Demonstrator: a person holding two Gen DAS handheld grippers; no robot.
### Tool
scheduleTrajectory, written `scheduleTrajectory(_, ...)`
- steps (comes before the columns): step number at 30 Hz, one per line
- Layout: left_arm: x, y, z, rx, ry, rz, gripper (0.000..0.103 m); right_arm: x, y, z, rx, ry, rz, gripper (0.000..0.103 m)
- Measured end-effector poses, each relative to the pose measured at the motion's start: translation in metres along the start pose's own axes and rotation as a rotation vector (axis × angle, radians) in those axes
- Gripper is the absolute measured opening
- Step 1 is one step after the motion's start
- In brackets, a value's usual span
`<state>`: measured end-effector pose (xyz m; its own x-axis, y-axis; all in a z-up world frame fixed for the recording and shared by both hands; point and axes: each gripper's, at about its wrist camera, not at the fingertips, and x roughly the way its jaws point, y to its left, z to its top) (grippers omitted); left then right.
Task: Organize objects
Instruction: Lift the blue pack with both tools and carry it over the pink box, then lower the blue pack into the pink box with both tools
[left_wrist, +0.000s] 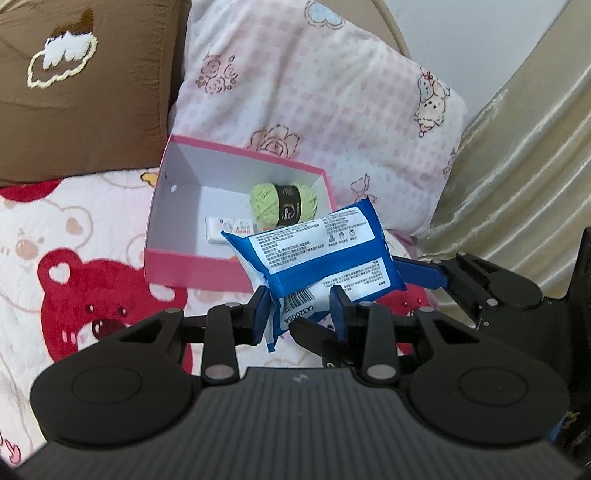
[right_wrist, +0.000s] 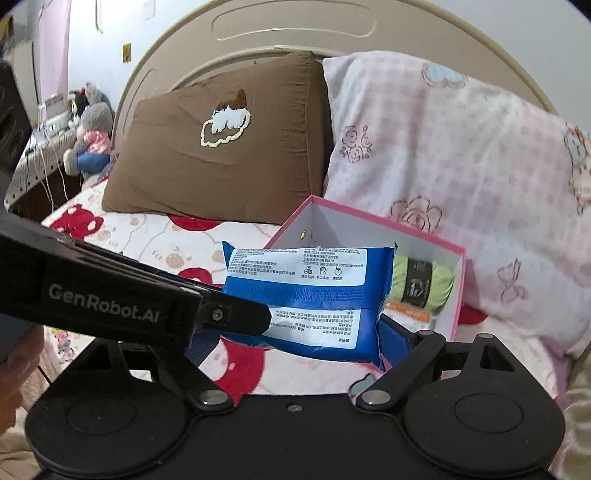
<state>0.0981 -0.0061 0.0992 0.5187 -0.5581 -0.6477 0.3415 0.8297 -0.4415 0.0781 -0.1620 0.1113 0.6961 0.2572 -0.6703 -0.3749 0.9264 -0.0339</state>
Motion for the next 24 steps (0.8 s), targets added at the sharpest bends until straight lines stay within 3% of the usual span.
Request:
scheduleTrajectory(6, 0.007, -0.003, 0.031, 0.049, -0.028, 0.088, 0.032, 0.012, -0.006, 0.036, -0.008, 0.073, 0.029, 0.092)
scheduleTrajectory(10, 0.019, 0.008, 0.051, 0.017, -0.006, 0.075, 0.032, 0.026, -0.005, 0.058, -0.083, 0.100, 0.017, 0.092)
scheduleTrajectory(16, 0.055, 0.023, 0.077, -0.012, 0.040, 0.079, 0.032, 0.060, -0.027, 0.075, -0.078, 0.133, 0.051, 0.091)
scheduleTrajectory(20, 0.084, 0.035, 0.087, -0.041, 0.080, 0.092, 0.032, 0.084, -0.045, 0.076, -0.062, 0.120, 0.073, 0.083)
scheduleTrajectory(24, 0.113, 0.047, 0.093, -0.046, 0.090, 0.108, 0.032, 0.115, -0.063, 0.072, -0.018, 0.155, 0.070, 0.069)
